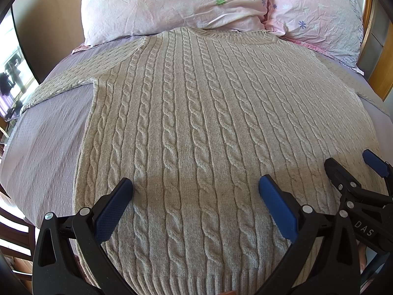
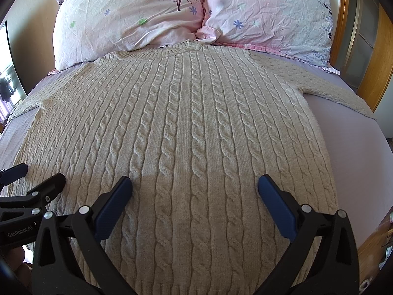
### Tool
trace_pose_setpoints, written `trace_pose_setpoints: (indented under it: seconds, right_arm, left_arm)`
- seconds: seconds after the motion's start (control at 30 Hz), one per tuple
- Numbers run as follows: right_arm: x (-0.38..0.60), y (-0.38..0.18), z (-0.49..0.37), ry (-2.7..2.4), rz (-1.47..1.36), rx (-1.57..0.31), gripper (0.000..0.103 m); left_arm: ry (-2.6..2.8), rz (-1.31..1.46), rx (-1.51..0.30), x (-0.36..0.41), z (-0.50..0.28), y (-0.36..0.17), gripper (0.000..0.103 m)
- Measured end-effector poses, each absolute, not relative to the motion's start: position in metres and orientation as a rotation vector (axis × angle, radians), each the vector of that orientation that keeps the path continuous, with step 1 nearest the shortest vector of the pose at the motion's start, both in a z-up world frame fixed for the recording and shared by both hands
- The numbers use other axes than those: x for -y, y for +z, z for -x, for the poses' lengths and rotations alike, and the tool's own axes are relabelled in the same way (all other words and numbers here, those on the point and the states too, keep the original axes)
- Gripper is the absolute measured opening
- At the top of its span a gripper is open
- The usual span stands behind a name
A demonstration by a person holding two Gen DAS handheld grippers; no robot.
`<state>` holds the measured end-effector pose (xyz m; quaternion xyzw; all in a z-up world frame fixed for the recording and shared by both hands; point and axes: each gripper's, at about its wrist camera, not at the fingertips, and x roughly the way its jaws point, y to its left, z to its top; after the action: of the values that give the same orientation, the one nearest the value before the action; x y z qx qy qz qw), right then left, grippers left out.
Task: Fold small clothes
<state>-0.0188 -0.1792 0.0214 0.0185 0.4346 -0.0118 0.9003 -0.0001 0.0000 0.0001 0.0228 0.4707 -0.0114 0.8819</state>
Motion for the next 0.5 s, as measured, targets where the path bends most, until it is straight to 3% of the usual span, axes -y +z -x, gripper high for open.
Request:
trace_pose_setpoints:
  seconds: [0.5]
  right_arm:
    - [0.1789, 0.0204, 0.0201, -0.022, -0.037, -0.911, 0.101]
  left_arm:
    - [-0.024, -0.048, -0.981, 0.0001, 0.0001, 0.0001, 0.102]
